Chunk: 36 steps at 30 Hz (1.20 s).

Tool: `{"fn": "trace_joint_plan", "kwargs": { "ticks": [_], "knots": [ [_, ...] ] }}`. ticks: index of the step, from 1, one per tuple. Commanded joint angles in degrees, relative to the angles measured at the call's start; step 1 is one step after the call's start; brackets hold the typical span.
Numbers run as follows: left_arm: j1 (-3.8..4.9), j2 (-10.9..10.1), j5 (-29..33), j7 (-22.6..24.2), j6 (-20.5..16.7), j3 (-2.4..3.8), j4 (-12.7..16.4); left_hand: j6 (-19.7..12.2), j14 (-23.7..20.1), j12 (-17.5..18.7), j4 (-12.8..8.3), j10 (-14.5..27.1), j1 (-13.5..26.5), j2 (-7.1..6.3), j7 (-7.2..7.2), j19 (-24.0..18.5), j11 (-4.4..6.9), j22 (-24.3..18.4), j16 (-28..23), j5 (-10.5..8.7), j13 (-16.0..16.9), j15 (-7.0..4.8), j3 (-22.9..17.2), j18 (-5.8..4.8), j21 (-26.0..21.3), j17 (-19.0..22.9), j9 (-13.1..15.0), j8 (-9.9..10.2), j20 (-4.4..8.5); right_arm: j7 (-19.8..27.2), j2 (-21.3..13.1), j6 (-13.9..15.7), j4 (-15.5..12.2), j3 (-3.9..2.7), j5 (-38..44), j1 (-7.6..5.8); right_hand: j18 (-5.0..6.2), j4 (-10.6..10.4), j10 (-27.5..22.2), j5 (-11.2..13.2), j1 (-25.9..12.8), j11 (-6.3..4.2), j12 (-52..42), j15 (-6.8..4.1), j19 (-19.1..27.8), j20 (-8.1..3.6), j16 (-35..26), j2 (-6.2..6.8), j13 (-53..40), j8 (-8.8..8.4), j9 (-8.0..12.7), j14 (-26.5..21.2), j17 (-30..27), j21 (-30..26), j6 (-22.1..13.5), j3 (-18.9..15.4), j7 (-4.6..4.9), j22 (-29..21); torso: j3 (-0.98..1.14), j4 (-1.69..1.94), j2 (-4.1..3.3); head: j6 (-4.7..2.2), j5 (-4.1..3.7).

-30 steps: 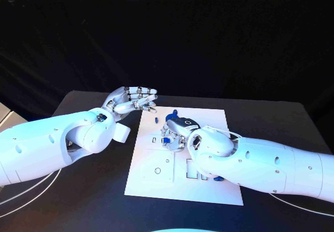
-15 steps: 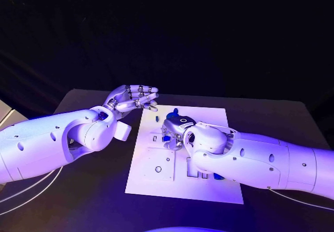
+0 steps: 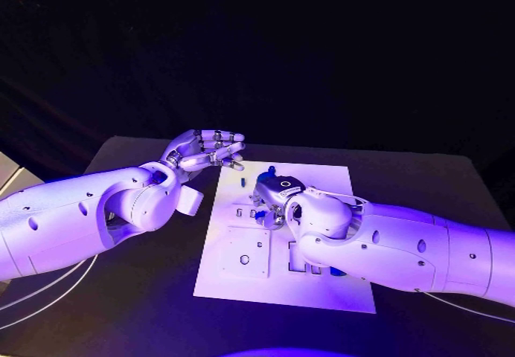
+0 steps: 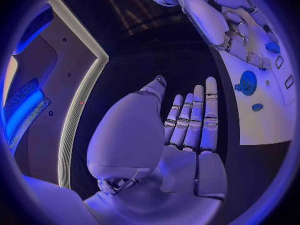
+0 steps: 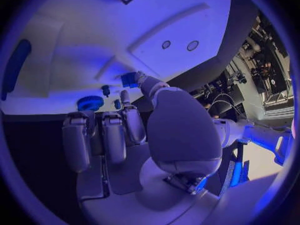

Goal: Assemble the parts on the task board

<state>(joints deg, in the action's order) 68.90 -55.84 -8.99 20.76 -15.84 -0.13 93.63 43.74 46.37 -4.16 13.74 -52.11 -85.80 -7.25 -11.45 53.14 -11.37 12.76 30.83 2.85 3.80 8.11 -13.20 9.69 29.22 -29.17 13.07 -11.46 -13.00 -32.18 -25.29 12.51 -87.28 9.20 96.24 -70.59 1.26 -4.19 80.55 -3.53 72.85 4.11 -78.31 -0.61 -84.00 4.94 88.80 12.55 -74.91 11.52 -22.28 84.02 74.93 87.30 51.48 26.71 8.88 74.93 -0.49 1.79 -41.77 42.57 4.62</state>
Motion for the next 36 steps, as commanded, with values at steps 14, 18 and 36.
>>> {"fn": "trace_joint_plan", "kwargs": {
  "ticks": [14, 18, 36],
  "knots": [
    [0.02, 0.1, 0.2, 0.3, 0.7, 0.04, 0.0, -0.4, -0.4, 0.2, -0.1, 0.3, -0.5, 0.04, -2.36, -0.4, 0.03, 0.1, 0.3, -0.04, 0.0, 0.05, 0.1, 0.60, 0.4, -0.1, -0.1, -0.2, -0.10, 1.2, -0.4, 0.7, -0.2, 0.01, 0.6, 0.01, -0.54, 0.2, 0.8, 0.1, 1.6, -0.65, -1.0, -0.26, -4.9, 0.17, 0.1, -1.27, -6.6, 1.60, -0.3, 5.4, 12.7, 0.0, 2.5, 0.4, -0.72, 13.0, 0.00, 0.00, -0.01, 0.18, -0.04],
    [0.02, 0.1, 0.2, 0.3, 0.7, 0.04, 0.0, -0.4, -0.4, 0.2, -0.1, 0.3, -0.5, 0.04, -2.36, -0.4, 0.03, 0.1, 0.3, -0.04, 0.0, 0.05, 0.1, 0.60, 0.4, -0.1, -0.1, -0.2, -0.10, 2.0, -0.5, 1.2, -0.3, 0.01, 0.5, 0.01, -0.56, 0.4, 1.3, 0.1, 2.1, -1.20, -1.4, -0.93, -4.9, -0.39, 0.1, -1.88, -6.9, 2.70, -0.5, 5.4, 12.8, 0.1, 4.0, 1.2, -1.40, 13.1, -0.03, 0.01, 0.02, 0.21, -0.02],
    [0.02, 0.1, 0.2, 0.3, 0.6, 0.04, 0.0, -0.4, -0.4, 0.2, -0.1, 0.3, -0.5, 0.08, -2.35, -0.4, 0.03, 0.1, 0.4, -0.04, 0.0, 0.05, 0.1, 0.61, 0.4, -0.1, -0.1, -0.2, -0.09, 3.0, 0.2, -0.8, 0.7, 0.17, 0.1, 0.04, -0.63, 1.1, 2.0, 0.2, 2.2, -2.52, -2.0, -2.58, -5.0, -2.00, 0.1, -2.66, -7.3, 5.12, -1.1, 5.5, 12.9, 0.3, 5.8, 2.7, -2.88, 13.3, -0.04, 0.04, -0.05, 0.57, 0.12]
  ]
}}
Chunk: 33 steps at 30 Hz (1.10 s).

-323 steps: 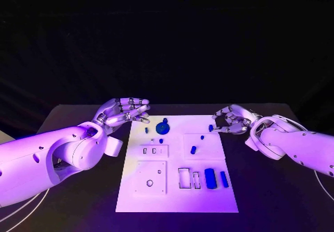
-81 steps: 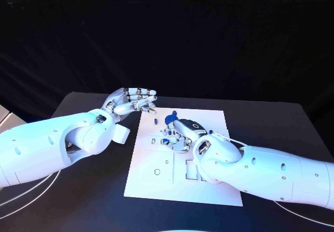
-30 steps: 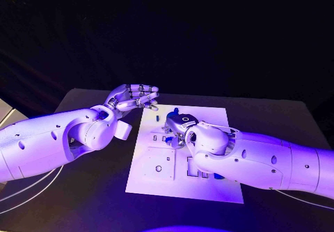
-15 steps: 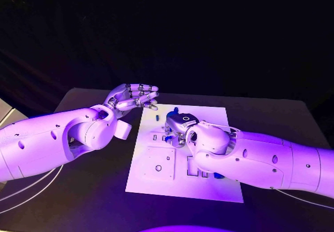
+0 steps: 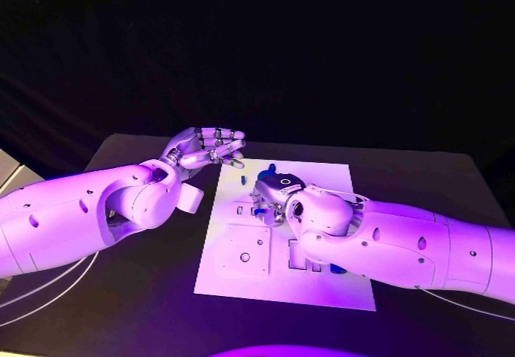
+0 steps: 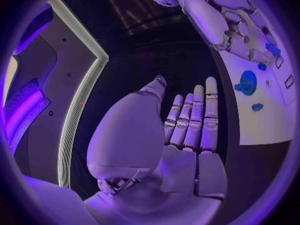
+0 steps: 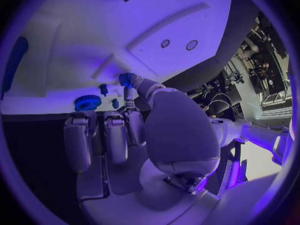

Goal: Assemble the parts on the task board

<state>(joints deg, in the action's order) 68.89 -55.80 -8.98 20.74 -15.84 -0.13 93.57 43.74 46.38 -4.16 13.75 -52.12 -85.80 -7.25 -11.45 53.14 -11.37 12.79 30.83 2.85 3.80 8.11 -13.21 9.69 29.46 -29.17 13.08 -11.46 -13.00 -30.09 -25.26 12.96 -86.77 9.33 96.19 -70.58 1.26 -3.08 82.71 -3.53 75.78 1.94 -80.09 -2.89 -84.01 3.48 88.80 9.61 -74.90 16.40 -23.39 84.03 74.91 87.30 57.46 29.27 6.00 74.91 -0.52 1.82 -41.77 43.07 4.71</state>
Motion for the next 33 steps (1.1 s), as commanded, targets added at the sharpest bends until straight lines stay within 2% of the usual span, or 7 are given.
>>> {"fn": "trace_joint_plan", "kwargs": {
  "ticks": [1, 8, 11, 13, 21, 29, 33],
  "knots": [
    [0.03, 0.1, 0.2, 0.3, 0.6, 0.04, 0.1, -0.4, -0.4, 0.2, -0.1, 0.3, -0.5, 0.08, -2.35, -0.4, 0.03, 0.1, 0.4, -0.04, 0.0, 0.04, 0.1, 0.61, 0.2, -0.1, -0.1, -0.2, -0.09, 0.9, 0.1, -1.3, 0.2, 0.05, 0.1, 0.03, -0.64, 0.0, -0.2, 0.2, -0.7, -0.35, -0.2, -0.31, -5.0, -0.54, 0.1, 0.28, -7.3, 0.23, 0.0, 5.4, 12.9, 0.3, -0.2, 0.1, 0.00, 13.3, -0.01, 0.02, -0.06, 0.08, 0.04],
    [0.03, 0.0, 0.2, 0.3, 0.6, 0.04, 0.1, -0.4, -0.4, 0.2, -0.1, 0.3, -0.5, 0.08, -2.35, -0.4, 0.03, 0.1, 0.4, -0.04, 0.0, 0.04, 0.1, 0.61, 0.2, -0.1, -0.1, -0.2, -0.09, 0.8, 0.4, -2.0, 0.9, 0.16, 0.1, 0.04, -0.61, -0.1, -0.2, 0.2, -1.1, -0.33, -0.1, -0.29, -5.0, -0.58, 0.1, 0.53, -7.2, 0.26, 0.0, 5.4, 12.9, 0.2, -0.4, 0.0, 0.06, 13.2, 0.01, 0.00, -0.02, 0.24, 0.09],
    [0.03, 0.1, 0.2, 0.3, 0.6, 0.04, 0.1, -0.4, -0.4, 0.2, -0.1, 0.3, -0.5, 0.08, -2.35, -0.4, 0.03, 0.1, 0.4, -0.04, 0.0, 0.04, 0.1, 0.61, 0.2, -0.1, -0.1, -0.2, -0.09, 1.0, 0.4, -1.3, 0.9, 0.23, 0.1, 0.06, -0.62, -0.2, -0.1, 0.2, -1.2, -0.34, -0.2, -0.27, -5.0, -0.59, 0.1, 0.47, -7.3, 0.33, 0.0, 5.4, 12.9, 0.3, -0.4, 0.0, 0.03, 13.3, 0.02, -0.01, -0.02, 0.27, 0.10],
    [0.03, 0.1, 0.2, 0.3, 0.6, 0.04, 0.1, -0.4, -0.4, 0.2, -0.1, 0.3, -0.5, 0.08, -2.35, -0.4, 0.03, 0.1, 0.4, -0.04, 0.0, 0.04, 0.1, 0.61, 0.2, -0.1, -0.1, -0.2, -0.09, 1.4, 0.3, -0.2, 0.8, 0.25, 0.1, 0.08, -0.63, -0.4, 0.1, 0.2, -1.3, -0.59, -0.4, -0.35, -5.0, -0.65, 0.1, -0.16, -7.5, 0.95, -0.2, 5.4, 12.9, 0.3, 0.2, 0.3, -0.30, 13.3, 0.04, 0.00, 0.00, 0.29, 0.11],
    [0.03, 0.0, 0.2, 0.3, 0.6, 0.04, 0.0, -0.4, -0.4, 0.2, -0.1, 0.3, -0.5, 0.08, -2.35, -0.4, 0.03, 0.1, 0.4, -0.04, 0.0, 0.04, 0.1, 0.61, 0.2, -0.1, -0.1, -0.2, -0.09, 4.3, -0.4, 7.2, 0.2, 0.28, -0.4, 0.28, -0.74, 0.2, 2.0, 0.2, -1.0, -2.29, -2.5, -1.78, -5.2, -1.80, 0.1, -2.27, -9.2, 4.82, -1.7, 5.5, 13.0, 0.7, 2.2, 1.6, -2.41, 13.6, 0.05, -0.02, -0.03, 0.38, 0.18],
    [0.03, 0.0, 0.2, 0.2, 0.7, 0.00, -0.1, -0.4, -0.4, 0.2, -0.2, 0.3, -0.6, 0.11, -2.36, -0.5, 0.03, 0.1, 0.4, -0.05, 0.0, 0.04, 0.1, 0.61, 0.3, 0.0, -0.1, -0.2, -0.09, 7.1, -1.8, 14.6, -0.4, 0.27, -2.7, 0.70, -0.76, -0.1, 2.3, 0.2, -1.9, -2.54, -2.7, -2.12, -5.3, -2.20, 0.2, -2.12, -9.4, 5.72, -2.1, 5.5, 13.1, 0.8, 1.8, 1.4, -2.62, 13.7, 0.04, -0.03, 0.02, 0.34, 0.26],
    [0.02, 0.0, 0.3, 0.2, 0.7, -0.34, -0.5, -0.4, -0.4, 0.2, -0.2, 0.3, -0.6, 0.11, -2.36, -0.5, 0.03, 0.1, 0.4, -0.05, 0.0, 0.04, 0.1, 0.61, 0.3, 0.0, -0.1, -0.2, -0.09, 9.5, -3.3, 18.3, -0.8, 0.24, -5.5, 1.09, -0.75, -0.2, 2.2, 0.2, -2.0, -2.55, -2.6, -2.13, -5.2, -2.21, 0.2, -2.10, -9.3, 5.76, -2.1, 5.5, 13.1, 0.7, 1.8, 1.4, -2.63, 13.7, 0.02, -0.10, 0.04, 0.28, 0.39]
  ]
}}
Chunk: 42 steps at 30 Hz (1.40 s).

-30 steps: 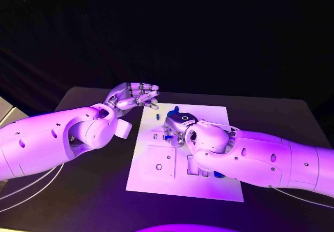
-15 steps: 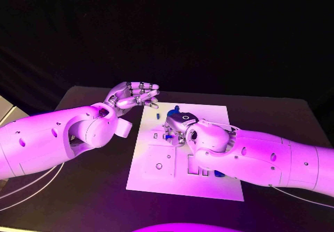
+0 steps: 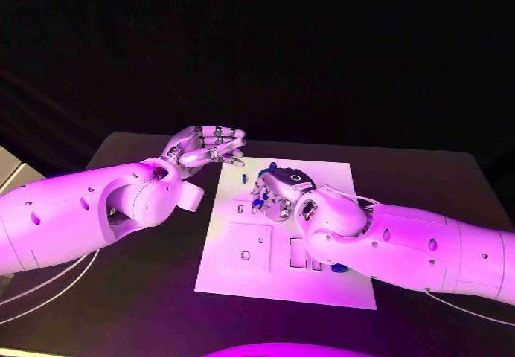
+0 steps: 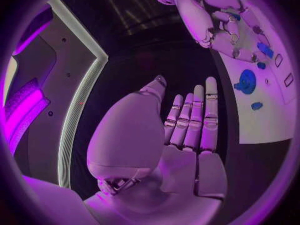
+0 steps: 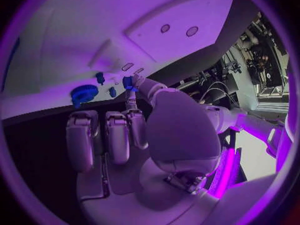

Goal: Assemble the parts on the task board

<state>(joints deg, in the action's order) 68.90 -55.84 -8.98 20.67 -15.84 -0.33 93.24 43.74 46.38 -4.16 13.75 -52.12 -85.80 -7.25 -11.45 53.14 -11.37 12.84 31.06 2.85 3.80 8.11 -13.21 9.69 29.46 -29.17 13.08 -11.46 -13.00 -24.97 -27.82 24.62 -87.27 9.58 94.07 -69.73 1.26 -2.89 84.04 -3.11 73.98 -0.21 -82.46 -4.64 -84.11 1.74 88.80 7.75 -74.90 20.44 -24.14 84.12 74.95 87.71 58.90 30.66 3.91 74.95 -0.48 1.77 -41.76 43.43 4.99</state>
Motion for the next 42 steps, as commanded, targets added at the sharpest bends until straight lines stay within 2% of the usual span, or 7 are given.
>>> {"fn": "trace_joint_plan", "kwargs": {
  "ticks": [1, 16, 24, 33, 35, 38, 42],
  "knots": [
    [0.00, 0.1, 0.3, 0.3, 0.7, -0.26, -0.2, -0.4, -0.4, 0.2, -0.2, 0.3, -0.6, 0.11, -2.36, -0.5, 0.03, 0.1, 0.2, -0.05, 0.0, 0.04, 0.1, 0.61, 0.3, 0.0, -0.1, -0.2, -0.09, 5.1, -1.1, 7.5, -0.4, -0.02, -4.2, 0.33, -0.75, -0.4, 0.7, -0.2, -0.2, -0.40, 0.0, -0.38, -5.1, -0.48, 0.2, -0.22, -9.2, 1.74, -1.4, 5.4, 13.0, 0.3, 0.3, 0.0, -0.52, 13.6, -0.04, -0.09, 0.03, -0.10, 0.13],
    [-0.28, -0.1, -0.5, -4.1, -1.2, -1.11, -1.2, 1.0, 5.5, -1.9, 2.5, -2.5, 2.2, 1.57, -2.47, 3.4, 0.85, 2.1, 6.5, -0.01, 0.4, -1.38, 0.5, 0.82, 4.8, -2.1, 0.0, -1.3, 1.17, 12.2, -5.6, 16.4, -2.2, -0.14, -12.3, 1.55, -0.70, -0.4, 0.2, -0.2, -0.4, -0.37, 0.7, -0.28, -5.1, -0.51, 0.1, 0.13, -8.7, 1.86, -1.4, 5.4, 13.0, 0.1, -0.4, -0.1, -0.36, 13.5, 0.04, -0.05, 0.02, -0.36, 0.18],
    [-0.30, 0.1, -4.5, -13.8, 1.2, -1.21, -1.2, 2.2, 13.4, -4.8, 3.0, -5.4, 15.5, 6.59, -1.69, 6.8, 2.17, 7.9, 16.7, -0.01, 1.0, -3.23, 2.8, 0.77, 15.7, -5.6, 0.1, -2.9, 3.04, 13.8, -7.5, 18.4, -3.9, -0.47, -13.2, 1.92, -0.70, -0.4, 0.2, -0.3, -0.5, -0.31, 0.7, -0.15, -5.1, -0.47, 0.2, 0.27, -8.7, 1.88, -1.4, 5.4, 13.0, 0.1, -0.7, 0.0, -0.21, 13.5, 0.01, 0.00, -0.04, -0.59, 0.24],
    [-0.32, 0.7, -7.9, -23.4, 5.4, -1.26, -1.1, 2.4, 10.7, -8.5, 3.1, -6.6, 21.2, 7.38, -0.71, 2.8, 2.92, 10.0, 19.2, 0.03, 2.9, -3.52, 7.7, 0.77, 18.6, -6.5, 0.3, -4.5, 3.06, 15.4, -9.3, 20.7, -6.1, -0.89, -13.6, 2.14, -0.74, -0.1, 0.2, -0.3, -0.3, -0.18, 0.6, 0.08, -5.1, -0.34, 0.3, 0.41, -8.8, 1.88, -1.3, 5.5, 13.2, 0.3, -1.2, 0.1, 0.00, 13.6, 0.01, -0.04, 0.00, -0.73, 0.34],
    [-0.32, 1.0, -8.4, -25.0, 5.9, -1.28, -1.1, 1.5, 11.5, -13.9, 3.1, -7.2, 21.3, 8.18, -0.20, 3.0, 3.56, 11.3, 22.7, -0.05, 6.1, -4.14, 9.9, 0.78, 20.9, -8.1, 0.7, -5.6, 3.61, 15.9, -9.5, 21.3, -6.5, -0.96, -13.8, 2.16, -0.74, -0.1, 0.2, -0.3, -0.3, -0.18, 0.6, 0.08, -5.1, -0.34, 0.3, 0.41, -8.8, 1.88, -1.3, 5.5, 13.2, 0.3, -1.2, 0.1, 0.00, 13.6, 0.00, -0.02, 0.03, -0.74, 0.36],
    [-0.33, 1.6, -8.9, -27.2, 6.7, -1.31, -1.2, -0.1, 13.6, -28.4, 3.1, -5.1, 21.9, 10.80, 0.33, 2.9, 4.42, 13.6, 29.5, -0.12, 15.3, -4.92, 15.0, 0.88, 25.1, -11.1, 1.3, -8.1, 4.26, 16.6, -9.8, 22.3, -7.4, -1.13, -14.1, 2.23, -0.75, -0.1, 0.2, -0.3, -0.3, -0.13, 0.6, 0.14, -5.1, -0.31, 0.3, 0.45, -8.8, 1.87, -1.3, 5.5, 13.3, 0.3, -1.3, 0.1, 0.07, 13.6, 0.00, 0.05, 0.03, -0.69, 0.43],
    [-0.33, 2.5, -7.8, -27.9, 7.5, -1.40, -1.3, -1.2, 22.1, -44.7, 3.2, 0.5, 21.2, 13.96, 0.52, 3.1, 4.70, 16.2, 42.3, -0.13, 25.7, -5.25, 21.1, 0.87, 29.7, -25.6, 1.5, -10.6, 4.58, 16.9, -9.8, 22.8, -8.2, -1.31, -14.4, 2.30, -0.74, -0.1, 0.2, -0.3, -0.3, -0.06, 0.7, 0.22, -5.1, -0.26, 0.3, 0.45, -8.7, 1.84, -1.2, 5.5, 13.3, 0.2, -1.4, 0.2, 0.15, 13.6, 0.01, 0.05, 0.02, -0.78, 0.55]
  ]
}}
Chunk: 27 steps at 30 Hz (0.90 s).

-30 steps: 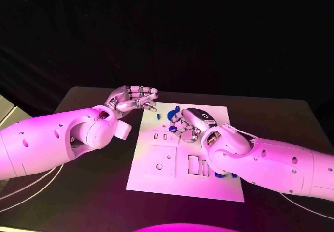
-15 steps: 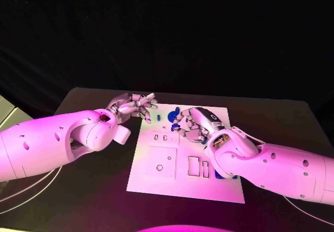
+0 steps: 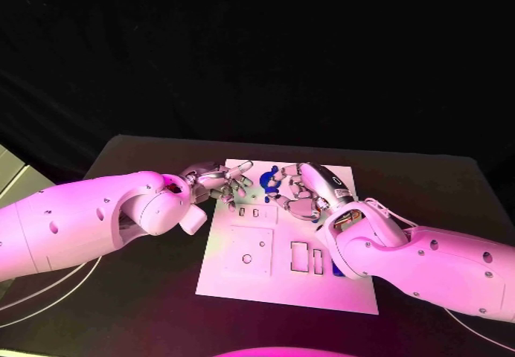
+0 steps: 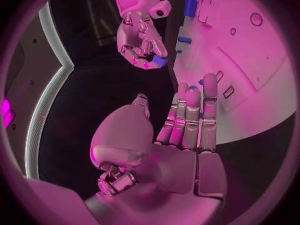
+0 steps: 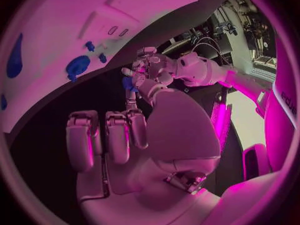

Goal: Assemble the parts on the task board

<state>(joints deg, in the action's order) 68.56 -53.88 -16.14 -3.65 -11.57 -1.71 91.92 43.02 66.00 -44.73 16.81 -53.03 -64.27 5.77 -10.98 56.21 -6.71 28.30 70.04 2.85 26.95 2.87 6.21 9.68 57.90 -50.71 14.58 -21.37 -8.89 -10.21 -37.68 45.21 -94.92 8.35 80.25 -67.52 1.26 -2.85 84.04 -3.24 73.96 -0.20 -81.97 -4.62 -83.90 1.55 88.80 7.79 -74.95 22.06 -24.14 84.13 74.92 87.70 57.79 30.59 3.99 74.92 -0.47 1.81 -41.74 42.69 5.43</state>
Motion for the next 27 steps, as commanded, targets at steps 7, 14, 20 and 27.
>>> {"fn": "trace_joint_plan", "kwargs": {
  "ticks": [7, 14, 20, 27],
  "knots": [
    [-0.03, 1.6, 1.0, -2.5, 3.7, -0.14, 0.4, -0.3, 12.8, -16.8, 0.0, 2.3, -1.9, 5.72, 0.76, 6.0, 0.75, 13.1, 13.3, -0.09, 9.2, -0.61, 9.3, -0.81, 10.6, -19.7, -0.5, -2.7, 0.98, 2.5, 0.5, 2.3, -1.0, -0.25, -1.2, 0.35, -0.71, -0.1, 0.1, -0.1, -0.3, 0.05, 0.3, 0.32, -5.3, 0.03, 0.2, 0.38, -8.6, 0.18, -1.2, 5.4, 13.2, 0.1, -0.6, 0.3, 0.22, 13.5, -0.08, -0.10, 0.03, -0.07, 0.43],
    [-0.09, 1.9, 4.2, -0.7, 2.9, -0.16, 0.5, 0.3, 16.7, -22.1, 0.0, -1.9, -2.0, 8.51, 1.42, 9.7, 1.40, 19.7, 16.1, -0.10, 14.6, -1.17, 13.7, -1.87, 14.8, -25.9, -1.1, -2.7, 1.46, 2.5, 0.8, 2.0, -1.0, -0.31, -1.5, 0.49, -0.71, -0.1, 0.1, -0.1, -0.3, 0.07, 0.3, 0.35, -5.3, 0.04, 0.2, 0.38, -8.6, 0.17, -1.2, 5.4, 13.2, 0.1, -0.6, 0.3, 0.24, 13.6, -0.08, 0.05, 0.02, -0.18, 0.33],
    [-0.11, 2.1, 7.6, 0.4, 2.9, -0.16, 0.5, 1.2, 18.3, -24.6, 0.0, -5.0, -1.3, 10.41, 1.70, 11.4, 1.68, 22.7, 17.1, -0.08, 18.3, -1.43, 16.0, -2.37, 16.6, -28.6, -1.3, -2.7, 1.71, 2.4, 1.1, 1.6, -0.7, -0.32, -1.5, 0.53, -0.71, -0.1, 0.1, -0.1, -0.3, 0.10, 0.3, 0.39, -5.3, 0.08, 0.2, 0.39, -8.6, 0.17, -1.2, 5.4, 13.2, 0.1, -0.7, 0.4, 0.28, 13.5, -0.10, -0.03, 0.00, -0.21, 0.32],
    [-0.11, 2.2, 9.4, 0.3, 5.0, -0.16, 0.8, 3.5, 20.1, -26.7, 0.1, -8.1, -0.8, 11.14, 2.41, 12.9, 2.30, 25.4, 18.1, -0.06, 21.6, -1.92, 16.5, -2.79, 18.1, -31.6, -1.1, -3.4, 2.03, 2.4, 1.2, 1.5, -0.5, -0.32, -1.5, 0.54, -0.71, -0.1, 0.1, -0.1, -0.3, 0.10, 0.3, 0.39, -5.3, 0.08, 0.2, 0.39, -8.6, 0.17, -1.2, 5.4, 13.2, 0.1, -0.7, 0.4, 0.28, 13.5, -0.09, 0.04, -0.05, -0.16, 0.22]
  ]
}}
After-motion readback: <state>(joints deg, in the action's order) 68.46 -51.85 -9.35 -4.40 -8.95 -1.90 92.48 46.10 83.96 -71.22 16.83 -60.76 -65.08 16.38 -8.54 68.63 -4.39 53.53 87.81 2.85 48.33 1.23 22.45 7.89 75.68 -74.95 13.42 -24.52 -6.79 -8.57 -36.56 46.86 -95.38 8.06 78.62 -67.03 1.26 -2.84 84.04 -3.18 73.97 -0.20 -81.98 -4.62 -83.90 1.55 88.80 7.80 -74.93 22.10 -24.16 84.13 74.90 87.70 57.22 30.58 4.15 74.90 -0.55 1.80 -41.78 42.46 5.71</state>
